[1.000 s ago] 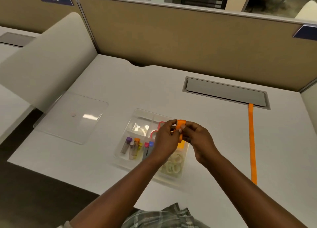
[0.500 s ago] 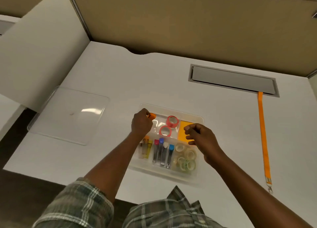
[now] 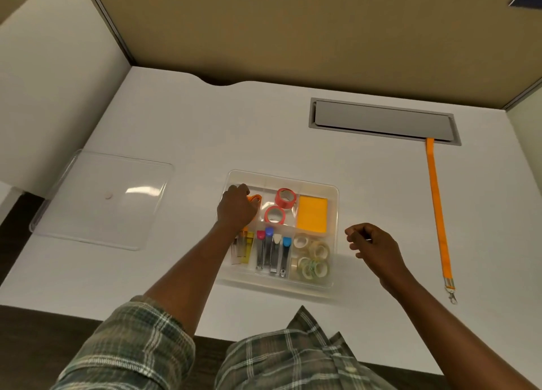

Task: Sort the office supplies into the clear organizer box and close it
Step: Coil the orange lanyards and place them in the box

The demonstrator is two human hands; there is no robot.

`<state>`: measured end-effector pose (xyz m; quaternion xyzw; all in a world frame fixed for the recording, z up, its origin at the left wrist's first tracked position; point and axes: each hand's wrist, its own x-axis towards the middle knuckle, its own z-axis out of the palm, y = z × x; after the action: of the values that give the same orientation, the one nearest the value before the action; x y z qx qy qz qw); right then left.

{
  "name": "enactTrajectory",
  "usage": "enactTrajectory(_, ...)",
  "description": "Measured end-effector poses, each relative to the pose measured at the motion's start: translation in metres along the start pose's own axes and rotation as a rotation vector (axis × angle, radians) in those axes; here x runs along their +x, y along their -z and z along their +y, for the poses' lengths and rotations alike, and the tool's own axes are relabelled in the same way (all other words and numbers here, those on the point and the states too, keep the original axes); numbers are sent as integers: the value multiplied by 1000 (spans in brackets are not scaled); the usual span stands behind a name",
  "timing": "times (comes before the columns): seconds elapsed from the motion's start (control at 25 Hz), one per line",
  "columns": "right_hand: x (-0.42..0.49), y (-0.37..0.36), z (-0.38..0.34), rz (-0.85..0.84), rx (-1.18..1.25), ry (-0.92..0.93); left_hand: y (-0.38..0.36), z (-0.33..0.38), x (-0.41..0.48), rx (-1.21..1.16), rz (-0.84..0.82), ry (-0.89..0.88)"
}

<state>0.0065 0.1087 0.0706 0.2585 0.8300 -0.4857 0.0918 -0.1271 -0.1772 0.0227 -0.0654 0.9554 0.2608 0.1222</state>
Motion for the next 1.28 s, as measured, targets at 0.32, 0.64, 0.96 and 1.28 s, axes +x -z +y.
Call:
enactTrajectory(0.32, 17, 71, 55, 262, -209, 80, 2, 31, -28, 26, 97, -68)
enactTrajectory(0.64, 31, 147, 146, 350, -400, -121, -41, 126, -78, -59, 25, -347)
enactTrajectory(0.96, 25, 148, 180, 217, -587, -123, -109, 200, -130, -6, -98, -500)
enactTrajectory(1.28, 39, 152, 183, 172, -571, -169, -146, 249, -155, 51, -189, -565)
